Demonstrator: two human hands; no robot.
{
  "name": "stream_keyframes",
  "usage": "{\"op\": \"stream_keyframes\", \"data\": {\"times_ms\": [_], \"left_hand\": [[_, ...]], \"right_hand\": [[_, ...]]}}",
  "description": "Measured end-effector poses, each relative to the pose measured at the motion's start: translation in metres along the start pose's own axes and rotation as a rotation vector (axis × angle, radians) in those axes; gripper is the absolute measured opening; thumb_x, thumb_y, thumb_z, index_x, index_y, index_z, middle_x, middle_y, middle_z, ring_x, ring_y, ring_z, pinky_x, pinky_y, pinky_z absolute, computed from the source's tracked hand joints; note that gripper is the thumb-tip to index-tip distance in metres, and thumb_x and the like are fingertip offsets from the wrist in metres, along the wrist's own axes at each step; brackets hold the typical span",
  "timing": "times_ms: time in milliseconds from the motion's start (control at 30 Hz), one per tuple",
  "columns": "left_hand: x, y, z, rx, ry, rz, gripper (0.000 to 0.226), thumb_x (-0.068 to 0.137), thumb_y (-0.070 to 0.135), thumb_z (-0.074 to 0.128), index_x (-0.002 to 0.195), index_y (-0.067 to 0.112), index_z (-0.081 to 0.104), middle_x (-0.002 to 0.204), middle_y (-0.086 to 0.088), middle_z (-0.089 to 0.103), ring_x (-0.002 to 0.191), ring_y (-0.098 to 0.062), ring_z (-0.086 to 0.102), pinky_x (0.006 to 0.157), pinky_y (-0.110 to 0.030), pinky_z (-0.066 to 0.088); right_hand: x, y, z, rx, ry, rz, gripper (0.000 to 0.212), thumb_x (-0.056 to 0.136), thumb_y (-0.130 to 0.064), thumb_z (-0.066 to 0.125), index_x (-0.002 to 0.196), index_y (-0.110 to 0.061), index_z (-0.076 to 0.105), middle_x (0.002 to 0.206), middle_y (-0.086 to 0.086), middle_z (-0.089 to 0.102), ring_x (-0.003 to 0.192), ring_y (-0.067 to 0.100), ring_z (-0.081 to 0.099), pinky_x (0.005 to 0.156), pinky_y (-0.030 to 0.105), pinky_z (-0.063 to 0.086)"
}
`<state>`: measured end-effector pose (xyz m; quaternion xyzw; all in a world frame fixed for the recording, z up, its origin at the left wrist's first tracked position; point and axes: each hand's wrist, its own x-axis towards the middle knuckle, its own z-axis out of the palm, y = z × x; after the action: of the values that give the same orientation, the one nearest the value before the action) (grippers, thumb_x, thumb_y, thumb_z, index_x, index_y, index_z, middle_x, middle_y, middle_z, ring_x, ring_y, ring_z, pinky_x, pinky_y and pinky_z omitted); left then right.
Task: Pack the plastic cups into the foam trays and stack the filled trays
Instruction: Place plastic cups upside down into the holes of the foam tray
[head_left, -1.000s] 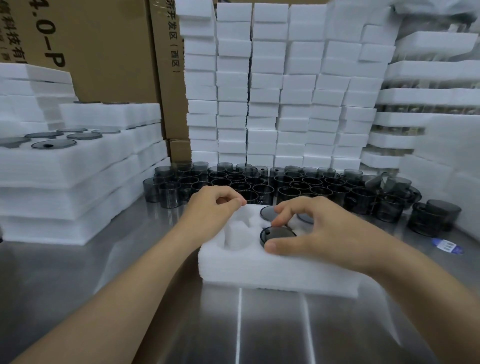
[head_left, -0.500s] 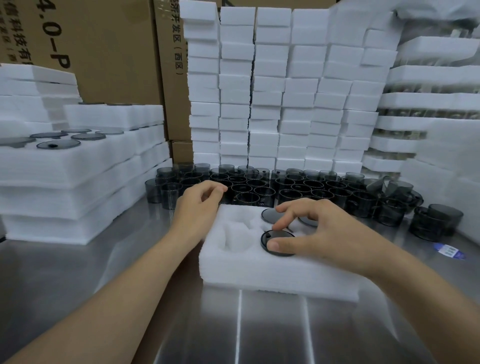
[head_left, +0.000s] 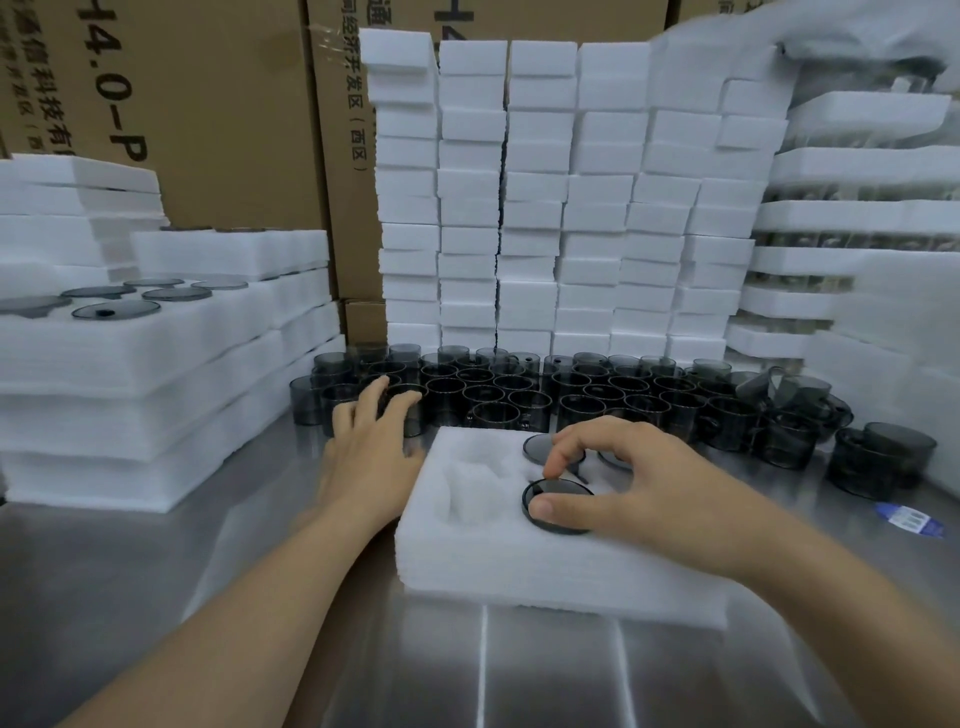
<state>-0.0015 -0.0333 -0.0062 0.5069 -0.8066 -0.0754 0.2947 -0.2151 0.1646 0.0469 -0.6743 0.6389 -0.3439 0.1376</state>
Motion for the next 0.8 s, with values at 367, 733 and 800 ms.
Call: {"op": "stream_keyframes", "data": {"times_ms": [367,733,800], "left_hand": [[-0.001,-0.002,0.007,0.057,-0.112,0.042,0.089,0.101,0.020,0.055,0.170,0.039,0.002,0.179,0.013,0.001,0.149,-0.025,0.022,0.117,-0.050,0.026],[-0.004,0.006,-0.002,0.142,0.167,0.011,0.074,0.096,0.055,0.068,0.159,0.028,0.039,0.146,-0.001,0.039,0.135,-0.025,0.031,0.107,-0.039,0.035],[-0.006,0.006,-0.004,0.147,0.149,-0.036,0.065,0.095,0.061,0.067,0.150,0.028,0.053,0.154,-0.002,0.035,0.140,-0.027,0.028,0.111,-0.041,0.035]], "right_hand": [[-0.003,-0.009,0.001,-0.007,-0.007,0.024,0.041,0.075,-0.066,0.083,0.103,-0.039,0.070,0.129,-0.039,0.065,0.126,-0.012,0.055,0.118,0.038,0.040],[-0.003,-0.012,0.002,-0.013,-0.020,0.028,0.036,0.079,-0.064,0.081,0.101,-0.039,0.069,0.129,-0.037,0.065,0.126,-0.009,0.056,0.117,0.041,0.041],[-0.003,-0.012,0.003,-0.011,-0.018,0.030,0.036,0.079,-0.064,0.082,0.101,-0.038,0.069,0.128,-0.037,0.066,0.125,-0.010,0.057,0.117,0.040,0.041]]}}
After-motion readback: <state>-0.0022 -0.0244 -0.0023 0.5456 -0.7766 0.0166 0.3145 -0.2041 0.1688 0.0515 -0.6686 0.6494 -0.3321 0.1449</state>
